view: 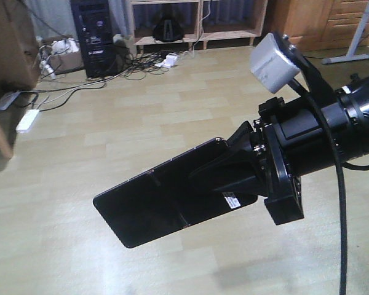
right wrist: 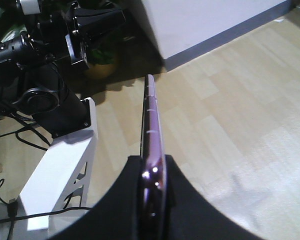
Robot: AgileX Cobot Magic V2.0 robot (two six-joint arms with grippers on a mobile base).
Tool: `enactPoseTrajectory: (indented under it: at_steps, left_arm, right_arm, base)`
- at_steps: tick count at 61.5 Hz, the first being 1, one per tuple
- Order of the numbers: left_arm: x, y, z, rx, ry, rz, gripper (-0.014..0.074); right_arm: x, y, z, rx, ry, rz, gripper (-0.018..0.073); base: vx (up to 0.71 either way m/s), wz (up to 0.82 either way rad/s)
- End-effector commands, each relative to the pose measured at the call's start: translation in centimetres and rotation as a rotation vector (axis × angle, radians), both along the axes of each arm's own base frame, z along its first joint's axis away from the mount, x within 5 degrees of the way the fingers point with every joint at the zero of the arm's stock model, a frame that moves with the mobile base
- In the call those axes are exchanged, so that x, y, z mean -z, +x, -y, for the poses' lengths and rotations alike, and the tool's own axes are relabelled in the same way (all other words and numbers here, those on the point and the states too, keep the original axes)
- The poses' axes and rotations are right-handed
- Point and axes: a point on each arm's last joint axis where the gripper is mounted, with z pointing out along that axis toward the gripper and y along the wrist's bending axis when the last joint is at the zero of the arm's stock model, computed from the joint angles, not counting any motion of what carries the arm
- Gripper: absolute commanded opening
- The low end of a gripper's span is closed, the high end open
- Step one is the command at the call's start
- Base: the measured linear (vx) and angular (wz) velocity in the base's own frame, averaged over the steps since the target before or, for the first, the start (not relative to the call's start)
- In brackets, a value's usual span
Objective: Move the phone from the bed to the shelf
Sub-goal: 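Hold the phone in the right gripper while driving to the shelf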
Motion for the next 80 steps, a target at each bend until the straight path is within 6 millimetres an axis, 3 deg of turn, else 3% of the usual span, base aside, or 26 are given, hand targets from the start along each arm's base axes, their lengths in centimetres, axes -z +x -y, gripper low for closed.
enactPoseTrajectory:
  at_steps: [1, 80]
  left_arm:
    - [-1.54, -0.20, 0.01, 0.002, -0.016, 0.104, 0.0001]
    - [-1.54, -0.20, 0.01, 0.002, -0.016, 0.104, 0.0001]
  right_arm:
    - [-1.98, -1.38, 0.01, -0.045, 0.087, 0.005, -0.0002]
    - [-1.98, -1.37, 0.00, -0.044, 0.087, 0.005, -0.0002]
  base:
    - [0.44, -0.24]
    - [0.47, -0.19]
